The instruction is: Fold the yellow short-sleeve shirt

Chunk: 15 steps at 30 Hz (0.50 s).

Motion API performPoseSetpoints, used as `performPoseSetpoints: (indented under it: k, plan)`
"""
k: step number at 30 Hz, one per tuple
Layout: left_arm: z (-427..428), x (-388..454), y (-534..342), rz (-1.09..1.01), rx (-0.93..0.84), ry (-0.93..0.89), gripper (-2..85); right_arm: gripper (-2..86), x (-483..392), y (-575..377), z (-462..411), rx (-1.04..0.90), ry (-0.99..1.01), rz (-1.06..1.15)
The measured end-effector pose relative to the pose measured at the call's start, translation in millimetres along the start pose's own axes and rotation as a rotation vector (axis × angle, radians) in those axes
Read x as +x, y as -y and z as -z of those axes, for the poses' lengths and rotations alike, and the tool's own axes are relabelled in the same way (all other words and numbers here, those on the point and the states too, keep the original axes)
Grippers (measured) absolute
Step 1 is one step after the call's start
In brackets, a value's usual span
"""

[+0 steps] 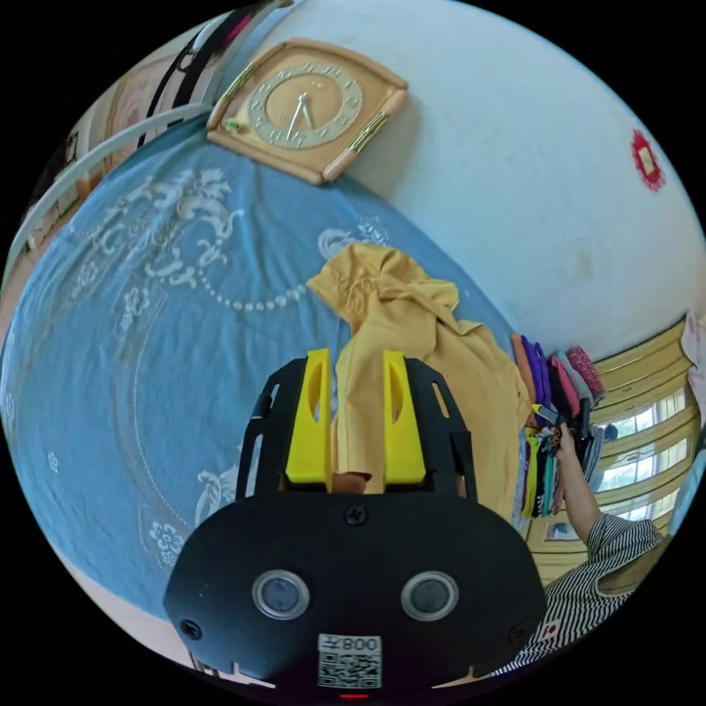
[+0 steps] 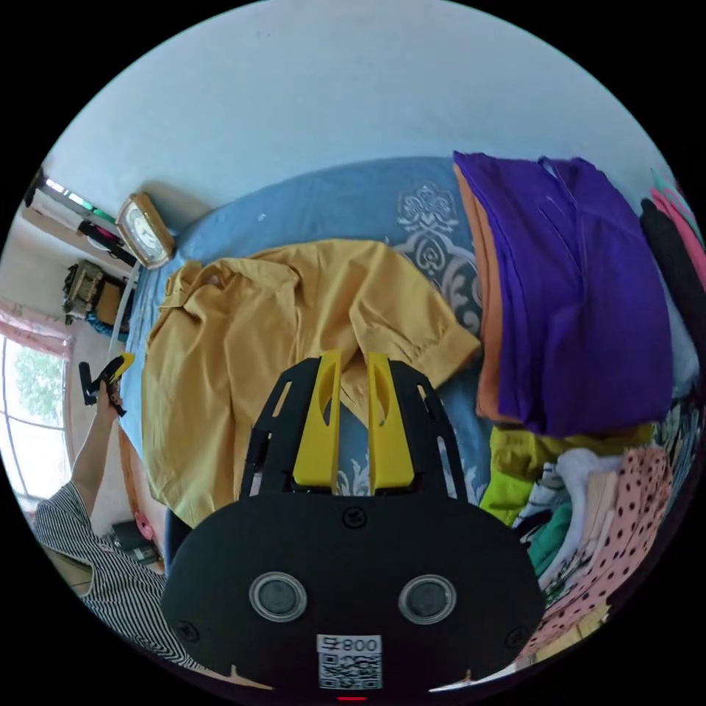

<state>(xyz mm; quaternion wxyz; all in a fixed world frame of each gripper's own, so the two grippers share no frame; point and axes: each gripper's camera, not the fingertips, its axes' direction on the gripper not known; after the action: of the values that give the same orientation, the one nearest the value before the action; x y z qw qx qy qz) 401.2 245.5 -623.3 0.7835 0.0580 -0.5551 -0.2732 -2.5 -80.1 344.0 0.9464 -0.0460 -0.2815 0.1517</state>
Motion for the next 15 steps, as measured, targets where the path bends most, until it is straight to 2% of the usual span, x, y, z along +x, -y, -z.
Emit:
performPoseSetpoints:
  k: [8,14,15]
  plan:
    - [-39.7,31.7,80.0,0.135,0.063,0.023,10.3,6.8,-42.8,13.9,-51.7,-0.036,-0.052,-0.074]
    - [-77.6,83.1,145.2,0.096,-0.017,0.127,8.0,6.4,-85.9,31.4,-98.0,-0.068,-0.099,-0.084]
    - [-78.8,94.2,152.4,0.098,0.005,0.191,4.8,6.0,-94.8,33.4,-101.8,-0.057,-0.12,-0.078]
